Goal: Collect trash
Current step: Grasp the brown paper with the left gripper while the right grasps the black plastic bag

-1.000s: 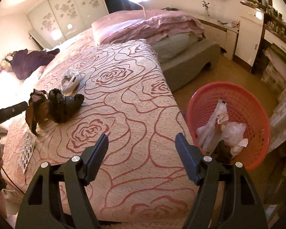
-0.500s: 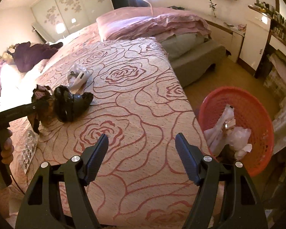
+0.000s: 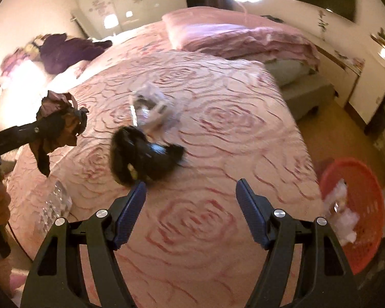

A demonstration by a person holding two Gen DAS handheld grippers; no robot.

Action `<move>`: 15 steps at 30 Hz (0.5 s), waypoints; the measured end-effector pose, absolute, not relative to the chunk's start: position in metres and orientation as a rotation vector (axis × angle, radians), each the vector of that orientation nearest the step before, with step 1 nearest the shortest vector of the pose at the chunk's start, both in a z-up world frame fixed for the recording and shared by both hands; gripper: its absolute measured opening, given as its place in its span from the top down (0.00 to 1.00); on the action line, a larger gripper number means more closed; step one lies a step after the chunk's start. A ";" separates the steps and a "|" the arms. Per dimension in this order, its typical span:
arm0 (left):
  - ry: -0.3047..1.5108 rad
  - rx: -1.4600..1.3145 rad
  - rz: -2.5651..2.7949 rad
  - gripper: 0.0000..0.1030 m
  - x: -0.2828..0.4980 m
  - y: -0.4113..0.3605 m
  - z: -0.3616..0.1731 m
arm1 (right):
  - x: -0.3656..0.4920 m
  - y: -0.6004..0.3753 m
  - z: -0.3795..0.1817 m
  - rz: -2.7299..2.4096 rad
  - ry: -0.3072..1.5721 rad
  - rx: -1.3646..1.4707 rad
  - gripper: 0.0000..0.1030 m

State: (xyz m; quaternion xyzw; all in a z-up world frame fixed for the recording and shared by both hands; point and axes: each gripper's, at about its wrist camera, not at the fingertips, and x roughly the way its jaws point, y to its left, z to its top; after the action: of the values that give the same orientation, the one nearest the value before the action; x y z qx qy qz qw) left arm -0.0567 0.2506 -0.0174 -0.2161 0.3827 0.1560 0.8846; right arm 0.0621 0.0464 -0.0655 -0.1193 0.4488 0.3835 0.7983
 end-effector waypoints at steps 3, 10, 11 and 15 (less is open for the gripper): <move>0.787 -0.459 0.333 0.53 -0.062 0.255 -0.015 | 0.060 0.065 -0.064 0.851 0.945 -0.263 0.26; 0.789 -0.473 0.355 0.53 -0.069 0.261 -0.017 | 0.060 0.094 -0.070 0.889 0.934 -0.307 0.25; 0.789 -0.474 0.357 0.53 -0.071 0.261 -0.017 | 0.060 0.097 -0.072 0.891 0.937 -0.313 0.25; 0.789 -0.474 0.361 0.53 -0.073 0.261 -0.018 | 0.058 0.103 -0.078 0.897 0.935 -0.342 0.38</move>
State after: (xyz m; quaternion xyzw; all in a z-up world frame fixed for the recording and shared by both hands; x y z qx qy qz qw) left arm -0.0734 0.2611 -0.0183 -0.2276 0.3785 0.1732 0.8803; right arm 0.0579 0.1025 -0.0783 -0.1586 0.4335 0.4157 0.7837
